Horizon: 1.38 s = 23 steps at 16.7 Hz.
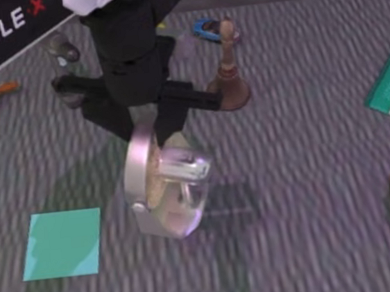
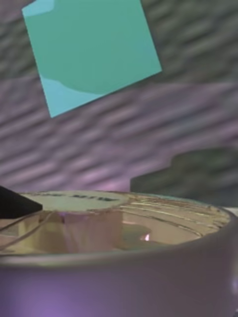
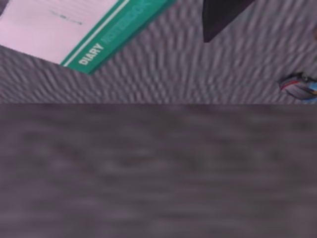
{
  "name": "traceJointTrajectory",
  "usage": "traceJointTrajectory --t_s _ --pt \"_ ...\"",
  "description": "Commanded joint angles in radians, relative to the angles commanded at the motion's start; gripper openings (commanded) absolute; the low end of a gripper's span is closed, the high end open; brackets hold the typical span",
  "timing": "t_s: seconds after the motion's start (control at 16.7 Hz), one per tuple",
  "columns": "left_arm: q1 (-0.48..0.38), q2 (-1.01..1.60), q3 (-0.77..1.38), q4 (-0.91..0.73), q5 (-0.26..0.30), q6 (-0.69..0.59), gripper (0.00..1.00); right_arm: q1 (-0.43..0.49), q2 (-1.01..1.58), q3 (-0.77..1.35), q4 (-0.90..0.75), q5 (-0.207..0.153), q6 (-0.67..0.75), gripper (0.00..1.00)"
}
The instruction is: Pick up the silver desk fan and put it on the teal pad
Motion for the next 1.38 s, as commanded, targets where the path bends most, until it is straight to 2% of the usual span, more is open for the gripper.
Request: traceJointTrajectory --t_s 0.36,0.6,0.78,1.38 --pt "-0.002 -0.003 -0.001 -0.004 0.000 -0.010 0.00 0.000 0.000 0.000 0.000 0.000 0.000 1.00" --pt "0.034 -0.038 -0.049 -0.008 0.000 -0.160 0.00 0.000 0.000 0.000 0.000 0.000 0.000 1.00" --pt "0.082 -0.087 -0.107 -0.008 0.002 -0.380 0.00 0.000 0.000 0.000 0.000 0.000 0.000 1.00" --pt "0.289 -0.334 -0.394 0.023 0.006 -1.301 0.00 0.000 0.000 0.000 0.000 0.000 0.000 1.00"
